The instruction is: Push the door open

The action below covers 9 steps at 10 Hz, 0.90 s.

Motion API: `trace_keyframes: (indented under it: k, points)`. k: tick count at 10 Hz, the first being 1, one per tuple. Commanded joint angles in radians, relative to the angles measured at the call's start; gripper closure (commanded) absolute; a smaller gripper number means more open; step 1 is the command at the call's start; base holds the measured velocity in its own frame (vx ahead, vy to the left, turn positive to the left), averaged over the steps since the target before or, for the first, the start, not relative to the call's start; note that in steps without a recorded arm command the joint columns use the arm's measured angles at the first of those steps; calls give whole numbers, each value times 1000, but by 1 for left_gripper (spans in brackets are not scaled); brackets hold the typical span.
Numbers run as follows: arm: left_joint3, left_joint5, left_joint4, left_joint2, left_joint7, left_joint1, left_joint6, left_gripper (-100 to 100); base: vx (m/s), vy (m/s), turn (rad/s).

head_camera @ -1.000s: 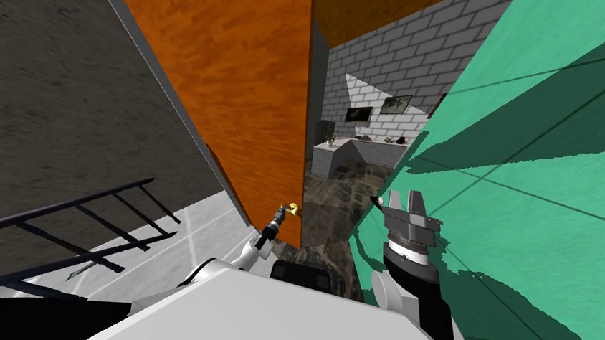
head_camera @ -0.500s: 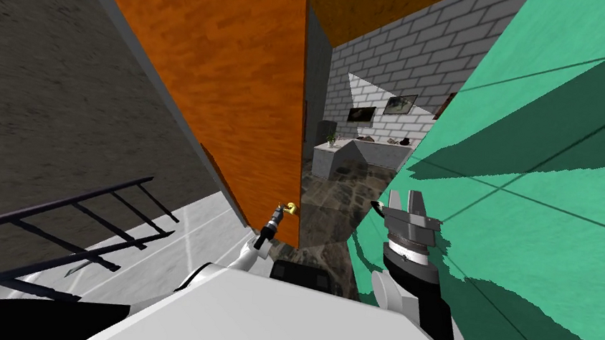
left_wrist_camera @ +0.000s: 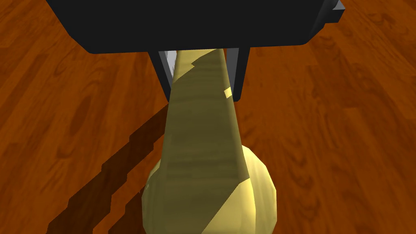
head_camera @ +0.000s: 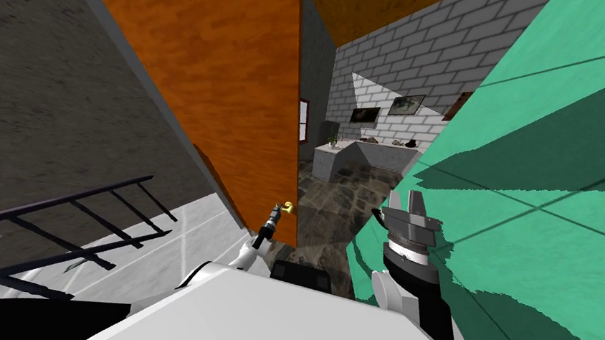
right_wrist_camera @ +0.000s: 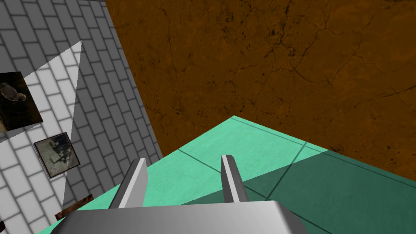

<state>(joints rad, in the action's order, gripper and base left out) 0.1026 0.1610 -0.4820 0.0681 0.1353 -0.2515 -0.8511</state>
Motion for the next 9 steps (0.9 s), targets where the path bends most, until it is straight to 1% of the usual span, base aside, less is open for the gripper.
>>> trace_keyframes:
  k: [1,2,3,6,7,8,9]
  points:
    - [12,-11,-10,-8,-11,-1,3,100,148,-108,48]
    - [12,-11,-10,-8,-11,-1,3,100,112,-72,29]
    - [24,-21,-11,-14,-20,0,6,100,148,-71,29]
    - [39,-34,-13,-22,-31,2,9,100,132,-85,39]
    - [42,-34,-17,-10,-28,7,13,100,58,-29,40]
    - [57,-43,-19,2,-41,6,13,100,138,-25,62]
    - [62,-46,-20,5,-46,6,13,100,207,-33,71]
